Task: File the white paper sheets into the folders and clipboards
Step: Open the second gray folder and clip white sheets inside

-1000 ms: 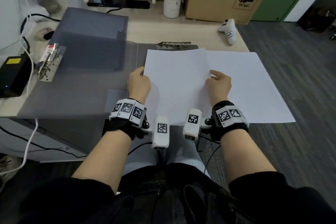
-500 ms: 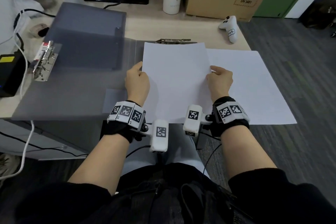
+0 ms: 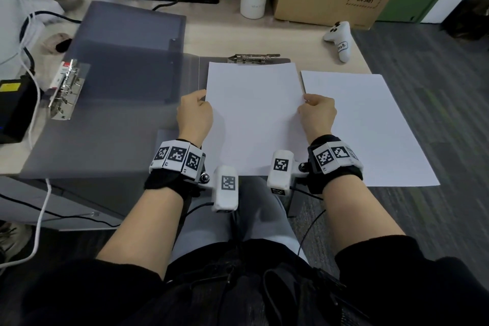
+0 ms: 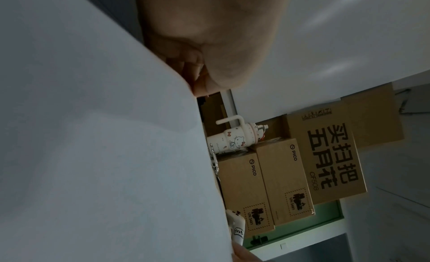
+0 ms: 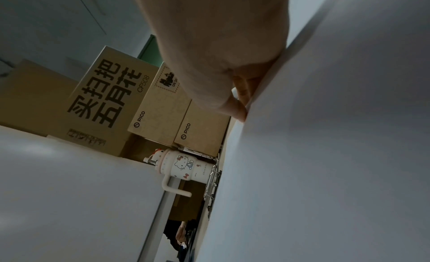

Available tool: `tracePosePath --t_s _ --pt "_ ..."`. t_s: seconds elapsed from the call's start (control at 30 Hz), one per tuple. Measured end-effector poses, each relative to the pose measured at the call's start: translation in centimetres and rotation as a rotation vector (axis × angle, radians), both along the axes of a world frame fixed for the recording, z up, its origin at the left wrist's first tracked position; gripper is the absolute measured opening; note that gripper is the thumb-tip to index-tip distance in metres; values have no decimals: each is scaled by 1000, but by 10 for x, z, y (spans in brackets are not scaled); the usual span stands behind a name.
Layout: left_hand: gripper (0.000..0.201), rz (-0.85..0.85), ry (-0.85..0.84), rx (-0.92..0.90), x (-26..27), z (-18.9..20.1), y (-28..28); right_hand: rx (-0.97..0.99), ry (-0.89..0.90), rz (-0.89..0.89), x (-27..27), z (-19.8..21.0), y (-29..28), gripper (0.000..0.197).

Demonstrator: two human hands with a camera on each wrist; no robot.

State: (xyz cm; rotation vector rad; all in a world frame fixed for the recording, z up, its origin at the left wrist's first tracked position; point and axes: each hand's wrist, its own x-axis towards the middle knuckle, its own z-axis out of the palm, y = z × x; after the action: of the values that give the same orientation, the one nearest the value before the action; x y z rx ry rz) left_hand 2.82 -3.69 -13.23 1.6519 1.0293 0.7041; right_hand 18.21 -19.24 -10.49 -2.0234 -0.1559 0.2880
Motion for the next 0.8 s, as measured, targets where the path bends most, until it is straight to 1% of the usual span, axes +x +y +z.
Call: tracePosePath --t_s 0.1,0.17,0.27,0.43,0.63,0.7,0.8 --pt "56 -23 -71 7 -2 1 -1 27 -22 -4 1 0 -1 39" --pt "59 -18 -80 5 -3 2 -1 30 -27 -7 3 2 1 38" --pt "60 -5 -64 9 -2 5 -1 15 -15 -12 6 3 6 39" --pt "61 -11 -106 26 -1 4 0 22 -15 -25 12 5 8 40" --pt "58 1 -124 56 3 6 4 22 -10 -22 15 3 13 39" --pt "55 -2 -104 56 4 6 6 10 0 -17 17 3 15 37" --pt "53 -1 -31 51 6 5 8 -25 8 3 17 3 18 36"
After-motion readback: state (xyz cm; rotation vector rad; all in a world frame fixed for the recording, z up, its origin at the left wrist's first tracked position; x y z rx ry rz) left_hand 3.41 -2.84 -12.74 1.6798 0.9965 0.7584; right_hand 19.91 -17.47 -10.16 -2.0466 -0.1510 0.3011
